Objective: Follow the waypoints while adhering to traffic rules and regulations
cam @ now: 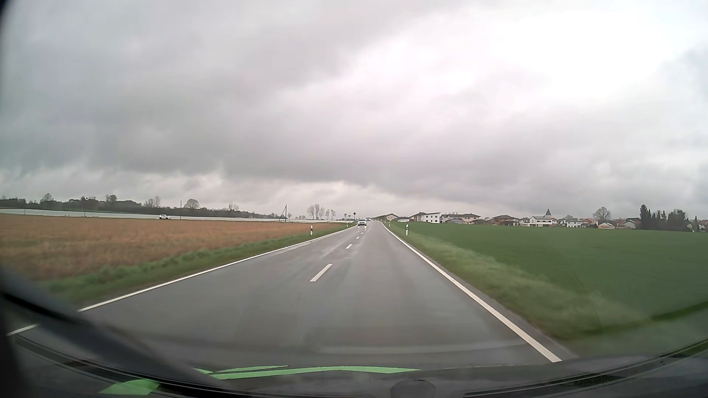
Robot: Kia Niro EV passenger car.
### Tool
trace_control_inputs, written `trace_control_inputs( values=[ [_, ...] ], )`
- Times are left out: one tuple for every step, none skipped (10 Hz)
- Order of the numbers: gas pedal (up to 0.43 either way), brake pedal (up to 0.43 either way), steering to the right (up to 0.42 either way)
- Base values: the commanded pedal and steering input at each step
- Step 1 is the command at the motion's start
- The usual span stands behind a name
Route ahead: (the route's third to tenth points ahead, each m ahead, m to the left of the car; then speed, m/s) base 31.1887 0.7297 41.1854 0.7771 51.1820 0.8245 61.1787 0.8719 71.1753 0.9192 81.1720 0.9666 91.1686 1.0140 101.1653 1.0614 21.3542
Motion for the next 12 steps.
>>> trace_control_inputs(
  values=[
    [0.000,0.000,0.000],
    [0.000,0.000,0.000],
    [0.000,0.000,0.000],
    [0.008,0.000,0.001],
    [0.059,0.000,0.001],
    [0.087,0.000,0.000],
    [0.098,0.000,0.001],
    [0.110,0.000,0.001],
    [0.110,0.000,0.001],
    [0.118,0.000,0.001],
    [0.118,0.000,0.001],
    [0.118,0.000,0.001]
  ],
)
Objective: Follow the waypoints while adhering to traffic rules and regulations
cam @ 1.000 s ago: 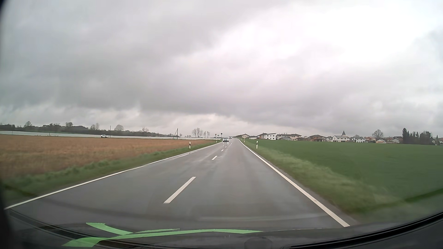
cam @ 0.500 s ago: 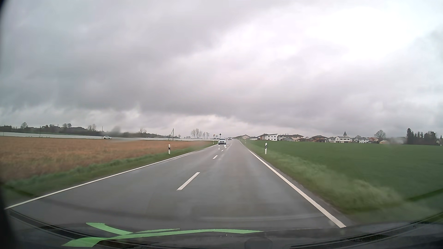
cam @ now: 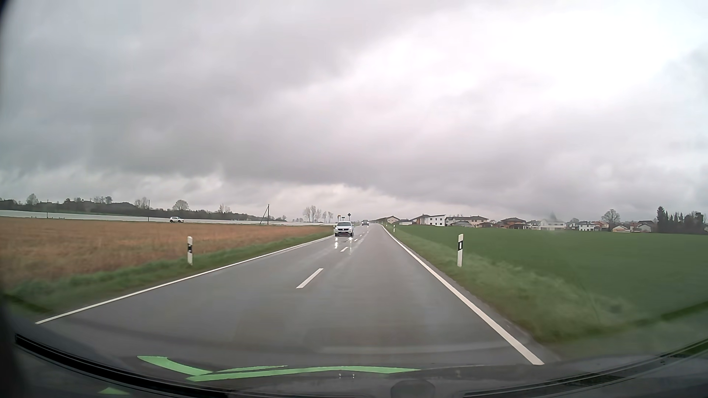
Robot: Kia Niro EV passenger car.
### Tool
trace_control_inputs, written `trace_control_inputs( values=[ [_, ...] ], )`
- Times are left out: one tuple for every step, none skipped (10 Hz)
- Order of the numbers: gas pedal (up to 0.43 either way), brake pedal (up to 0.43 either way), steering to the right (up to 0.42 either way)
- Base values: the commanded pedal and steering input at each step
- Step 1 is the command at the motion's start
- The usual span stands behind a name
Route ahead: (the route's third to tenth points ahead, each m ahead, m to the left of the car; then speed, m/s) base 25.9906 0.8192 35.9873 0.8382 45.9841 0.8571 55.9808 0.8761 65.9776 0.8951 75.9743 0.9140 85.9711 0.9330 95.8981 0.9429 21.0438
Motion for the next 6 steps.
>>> trace_control_inputs(
  values=[
    [0.118,0.000,0.001],
    [0.110,0.000,0.001],
    [0.098,0.000,0.001],
    [0.098,0.000,0.001],
    [0.110,0.000,0.001],
    [0.118,0.000,0.001]
  ],
)
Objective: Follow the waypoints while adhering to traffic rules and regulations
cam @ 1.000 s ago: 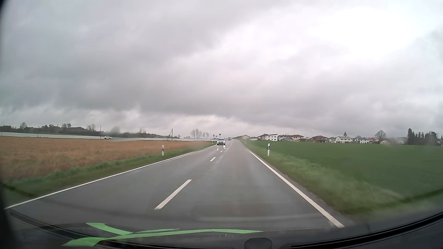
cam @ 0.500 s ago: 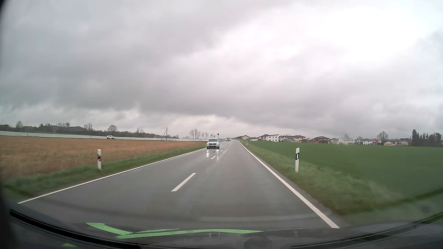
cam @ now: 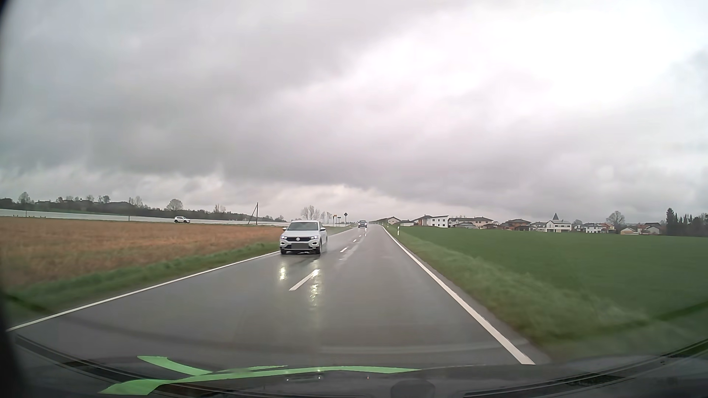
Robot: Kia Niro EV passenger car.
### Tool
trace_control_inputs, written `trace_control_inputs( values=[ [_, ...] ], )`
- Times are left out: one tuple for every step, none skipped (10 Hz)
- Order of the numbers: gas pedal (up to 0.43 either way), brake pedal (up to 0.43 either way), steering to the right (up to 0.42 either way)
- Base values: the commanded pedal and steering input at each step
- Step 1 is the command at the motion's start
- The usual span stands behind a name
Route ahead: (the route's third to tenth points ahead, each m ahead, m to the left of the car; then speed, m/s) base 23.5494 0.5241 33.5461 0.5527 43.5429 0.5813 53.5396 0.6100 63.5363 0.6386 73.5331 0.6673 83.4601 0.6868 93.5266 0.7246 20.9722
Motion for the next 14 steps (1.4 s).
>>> trace_control_inputs(
  values=[
    [0.118,0.000,0.001],
    [0.118,0.000,0.001],
    [0.130,0.000,0.000],
    [0.130,0.000,0.000],
    [0.150,0.000,0.000],
    [0.150,0.000,0.000],
    [0.157,0.000,0.000],
    [0.157,0.000,0.000],
    [0.157,0.000,0.000],
    [0.157,0.000,0.000],
    [0.157,0.000,0.001],
    [0.157,0.000,0.001],
    [0.157,0.000,0.002],
    [0.157,0.000,0.002]
  ],
)
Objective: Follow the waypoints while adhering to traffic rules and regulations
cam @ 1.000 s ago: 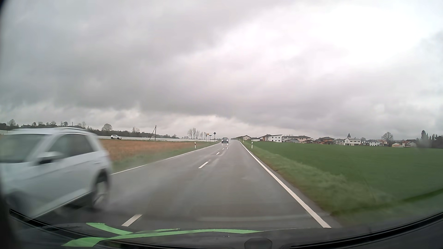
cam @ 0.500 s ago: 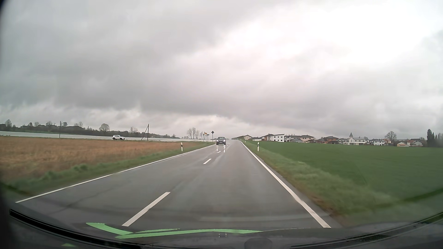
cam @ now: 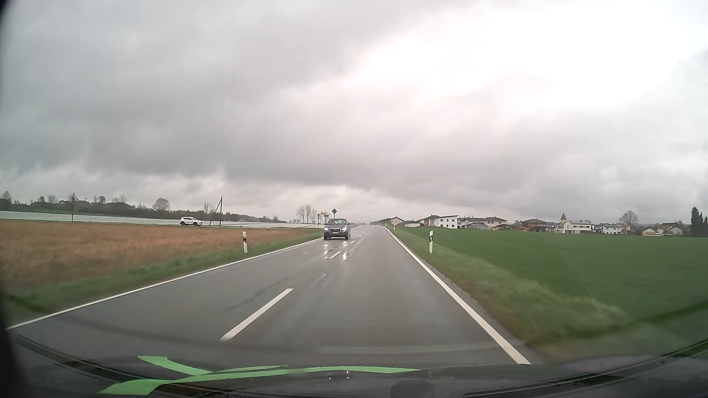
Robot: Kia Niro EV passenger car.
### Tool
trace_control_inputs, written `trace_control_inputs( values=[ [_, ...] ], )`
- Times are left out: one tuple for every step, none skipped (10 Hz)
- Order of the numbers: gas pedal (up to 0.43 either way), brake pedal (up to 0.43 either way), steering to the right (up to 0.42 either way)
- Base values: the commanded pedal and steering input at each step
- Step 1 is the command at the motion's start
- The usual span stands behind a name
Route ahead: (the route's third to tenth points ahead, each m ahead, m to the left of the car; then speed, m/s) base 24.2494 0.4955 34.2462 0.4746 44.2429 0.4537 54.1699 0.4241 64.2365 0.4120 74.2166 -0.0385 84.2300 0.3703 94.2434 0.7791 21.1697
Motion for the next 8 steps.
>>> trace_control_inputs(
  values=[
    [0.157,0.000,0.002],
    [0.157,0.000,0.003],
    [0.169,0.000,0.003],
    [0.177,0.000,0.003],
    [0.177,0.000,0.003],
    [0.177,0.000,0.002],
    [0.177,0.000,0.000],
    [0.169,0.000,0.000]
  ],
)
